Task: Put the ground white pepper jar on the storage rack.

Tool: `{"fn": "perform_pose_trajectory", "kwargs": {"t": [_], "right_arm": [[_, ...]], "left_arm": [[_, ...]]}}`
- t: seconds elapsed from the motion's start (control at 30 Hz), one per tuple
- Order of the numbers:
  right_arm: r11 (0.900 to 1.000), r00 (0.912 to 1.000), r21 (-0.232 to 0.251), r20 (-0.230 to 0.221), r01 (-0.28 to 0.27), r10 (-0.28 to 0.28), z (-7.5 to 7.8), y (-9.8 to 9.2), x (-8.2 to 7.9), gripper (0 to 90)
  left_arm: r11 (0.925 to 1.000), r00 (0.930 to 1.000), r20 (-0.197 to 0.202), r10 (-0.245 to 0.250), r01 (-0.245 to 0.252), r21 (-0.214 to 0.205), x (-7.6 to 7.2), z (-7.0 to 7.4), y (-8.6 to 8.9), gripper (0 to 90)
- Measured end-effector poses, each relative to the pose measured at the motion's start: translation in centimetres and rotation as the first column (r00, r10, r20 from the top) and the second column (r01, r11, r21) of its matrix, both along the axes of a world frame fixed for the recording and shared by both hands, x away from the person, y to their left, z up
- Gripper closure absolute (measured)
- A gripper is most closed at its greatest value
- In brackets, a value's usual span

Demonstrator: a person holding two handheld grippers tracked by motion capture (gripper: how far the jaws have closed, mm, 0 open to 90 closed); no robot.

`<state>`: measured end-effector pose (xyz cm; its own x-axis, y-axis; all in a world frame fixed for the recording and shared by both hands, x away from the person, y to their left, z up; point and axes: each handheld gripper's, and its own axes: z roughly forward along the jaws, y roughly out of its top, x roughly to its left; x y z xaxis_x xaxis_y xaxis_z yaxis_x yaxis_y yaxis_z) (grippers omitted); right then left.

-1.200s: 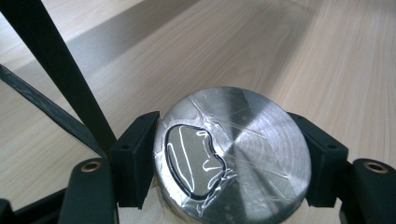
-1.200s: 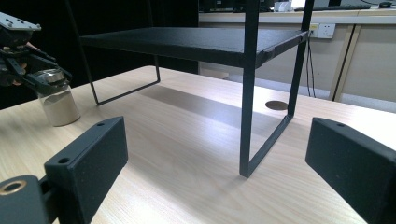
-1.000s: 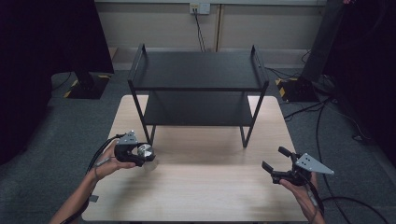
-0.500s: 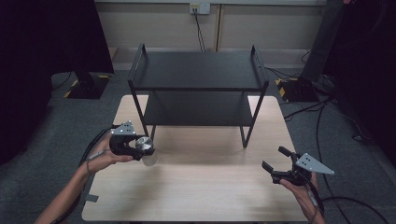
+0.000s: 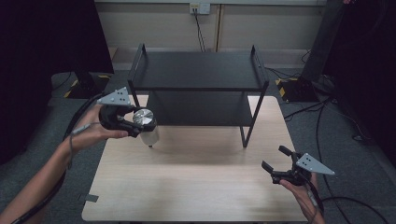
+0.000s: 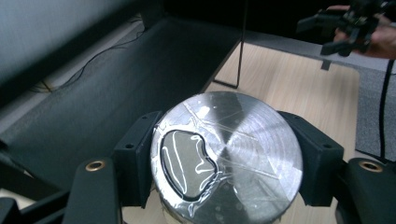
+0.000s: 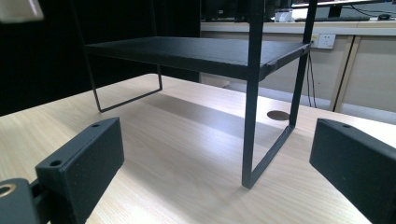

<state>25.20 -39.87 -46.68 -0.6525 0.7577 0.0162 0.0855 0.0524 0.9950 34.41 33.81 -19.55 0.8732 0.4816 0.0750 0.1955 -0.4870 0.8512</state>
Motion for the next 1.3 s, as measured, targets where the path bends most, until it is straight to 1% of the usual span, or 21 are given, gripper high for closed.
{"fn": "perform_pose_trajectory", "kwargs": {"t": [0.03, 0.13, 0.2, 0.27, 0.37, 0.43, 0.47, 0.5, 0.53, 0.6, 0.67, 0.7, 0.73, 0.8, 0.97, 1.03, 1.07, 1.13, 1.17, 1.23, 1.3], "right_arm": [[1.0, 1.0, 0.002, 0.0, 0.001, -0.001, 0.0, 0.0, 0.0, 2.1], [1.0, 1.0, 0.002, 0.001, -0.004, 0.004, 0.0, 0.0, 0.1, 1.9], [0.9999, 0.9999, 0.004, 0.005, -0.011, 0.011, 0.0, 0.0, 0.1, 0.6], [0.9998, 0.9997, 0.004, 0.014, -0.02, 0.02, -0.1, -0.2, 0.2, 0.0], [0.9997, 0.9995, -0.003, 0.023, -0.024, 0.024, -0.1, -0.2, 0.2, 0.0], [0.9998, 0.9995, 0.0, 0.025, -0.021, 0.021, -0.2, -0.3, 0.1, 0.0], [0.9997, 0.9994, 0.0, 0.025, -0.023, 0.023, -0.2, -0.3, 0.2, 0.0], [0.9997, 0.9994, 0.0, 0.025, -0.023, 0.023, -0.2, -0.3, 0.2, 0.0], [0.9998, 0.9994, -0.002, 0.028, -0.021, 0.021, -0.2, -0.3, 0.2, 0.0], [0.9999, 0.9994, -0.002, 0.032, -0.017, 0.017, -0.3, -0.2, 0.1, 0.0], [0.9999, 0.9994, -0.004, 0.03, -0.016, 0.017, -0.2, -0.2, 0.1, 0.0], [0.9998, 0.9994, -0.007, 0.031, -0.017, 0.017, -0.3, -0.2, 0.1, 0.0], [0.9998, 0.9994, -0.007, 0.031, -0.017, 0.017, -0.3, -0.2, 0.1, 0.0], [0.9997, 0.9992, -0.013, 0.034, -0.021, 0.021, -0.3, -0.2, 0.1, 0.0], [0.9998, 0.9993, -0.014, 0.033, -0.017, 0.018, -0.3, -0.1, 0.1, 0.0], [0.9998, 0.9993, -0.014, 0.032, -0.017, 0.017, -0.2, -0.2, 0.1, 0.0], [0.9998, 0.9993, -0.015, 0.033, -0.015, 0.016, -0.2, -0.2, 0.1, 0.0], [0.9999, 0.9993, -0.012, 0.034, -0.012, 0.012, -0.2, -0.2, 0.0, 0.0], [0.9999, 0.9994, -0.012, 0.033, -0.01, 0.011, -0.2, -0.3, 0.0, 0.0], [0.9999, 0.9995, -0.012, 0.032, -0.003, 0.004, -0.3, -0.3, 0.0, 0.0], [0.9999, 0.9995, -0.013, 0.032, -0.002, 0.003, -0.3, -0.3, 0.0, 0.0]], "left_arm": [[1.0, 1.0, 0.0, 0.0, 0.0, 0.0, 0.0, 0.0, 0.0, 34.4], [0.9999, 0.9999, 0.01, -0.01, 0.01, -0.013, 0.5, 2.5, -0.8, 34.5], [0.9995, 0.9997, 0.017, -0.016, 0.016, -0.025, 0.8, 3.6, -1.2, 34.5], [0.9992, 0.9991, 0.035, -0.022, 0.023, -0.034, 1.0, 4.4, -1.6, 34.5], [0.9983, 0.9988, 0.043, -0.024, 0.026, -0.053, 1.6, 6.0, -2.3, 34.6], [0.9975, 0.9984, 0.052, -0.022, 0.025, -0.066, 2.0, 6.8, -2.6, 34.5], [0.9974, 0.9985, 0.05, -0.021, 0.024, -0.068, 2.2, 7.2, -2.7, 34.6], [0.9974, 0.9985, 0.05, -0.021, 0.024, -0.068, 2.2, 7.2, -2.7, 34.6], [0.9968, 0.9986, 0.051, -0.014, 0.018, -0.078, 2.4, 7.5, -2.8, 34.6], [0.9975, 0.9988, 0.049, -0.007, 0.011, -0.069, 2.9, 8.4, -3.1, 34.6], [0.9971, 0.9981, 0.058, 0.02, -0.015, -0.074, 3.2, 9.1, -3.4, 34.6], [0.9954, 0.9968, 0.057, 0.057, -0.052, -0.081, 3.5, 9.6, -3.7, 34.6], [0.9954, 0.9968, 0.057, 0.057, -0.052, -0.081, 3.5, 9.6, -3.7, 34.6], [0.9941, 0.9941, 0.062, 0.088, -0.084, -0.069, 3.7, 10.1, -4.2, 34.6], [0.981, 0.9814, 0.057, 0.183, -0.179, -0.075, 4.9, 11.0, -5.0, 34.6], [0.974, 0.9738, 0.06, 0.22, -0.215, -0.071, 5.4, 11.3, -5.4, 34.6], [0.9681, 0.9677, 0.062, 0.244, -0.24, -0.073, 5.9, 11.4, -5.5, 34.6], [0.9621, 0.9616, 0.065, 0.267, -0.262, -0.076, 6.4, 11.5, -5.6, 34.6], [0.9569, 0.9568, 0.059, 0.285, -0.28, -0.077, 6.9, 11.6, -5.7, 34.6], [0.9525, 0.9517, 0.064, 0.3, -0.296, -0.074, 7.5, 11.6, -5.8, 34.6], [0.9482, 0.948, 0.055, 0.314, -0.309, -0.073, 8.2, 11.4, -5.8, 34.6]]}}
